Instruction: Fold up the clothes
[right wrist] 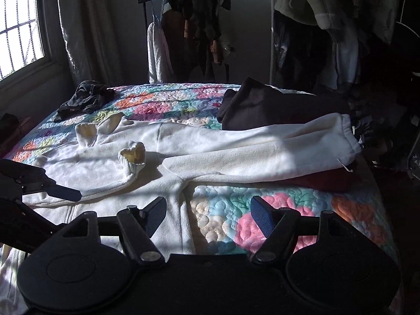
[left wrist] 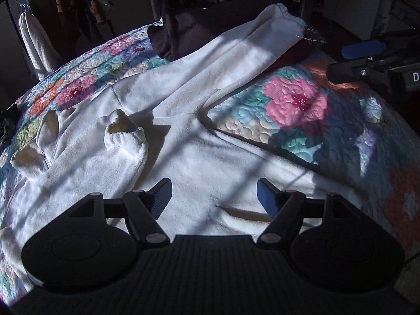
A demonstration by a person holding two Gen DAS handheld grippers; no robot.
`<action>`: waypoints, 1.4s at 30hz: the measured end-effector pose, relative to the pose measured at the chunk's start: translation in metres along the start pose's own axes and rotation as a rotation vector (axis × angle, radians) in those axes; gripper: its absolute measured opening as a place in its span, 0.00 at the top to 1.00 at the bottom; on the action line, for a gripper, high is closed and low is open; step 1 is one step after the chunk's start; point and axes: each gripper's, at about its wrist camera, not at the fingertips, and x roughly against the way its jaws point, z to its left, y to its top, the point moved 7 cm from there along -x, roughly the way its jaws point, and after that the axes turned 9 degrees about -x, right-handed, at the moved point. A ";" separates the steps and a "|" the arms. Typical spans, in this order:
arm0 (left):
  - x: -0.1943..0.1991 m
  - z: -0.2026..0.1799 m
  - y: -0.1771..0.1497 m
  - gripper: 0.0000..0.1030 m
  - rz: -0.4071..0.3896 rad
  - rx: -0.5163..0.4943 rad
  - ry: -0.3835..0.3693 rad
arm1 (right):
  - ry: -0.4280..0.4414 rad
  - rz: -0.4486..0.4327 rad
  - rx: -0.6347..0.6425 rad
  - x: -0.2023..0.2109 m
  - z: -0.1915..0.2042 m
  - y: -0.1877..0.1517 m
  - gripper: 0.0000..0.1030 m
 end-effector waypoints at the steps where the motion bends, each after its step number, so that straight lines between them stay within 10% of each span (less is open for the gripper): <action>1: -0.001 -0.001 0.002 0.31 0.004 0.000 0.009 | 0.009 0.000 0.007 0.000 -0.006 0.004 0.27; 17: -0.069 0.001 0.099 0.31 -0.018 0.307 0.000 | -0.059 0.139 -0.056 -0.072 -0.113 0.054 0.27; 24: -0.129 -0.015 0.115 0.28 -0.061 0.274 0.042 | -0.208 0.127 -0.408 -0.114 -0.188 0.052 0.27; 37: -0.149 0.019 0.074 0.28 0.004 0.424 0.037 | -0.256 -0.123 -0.673 -0.179 -0.239 0.048 0.27; 42: -0.147 0.030 0.076 0.28 -0.030 0.460 0.019 | -0.314 -0.140 -0.464 -0.177 -0.224 0.055 0.71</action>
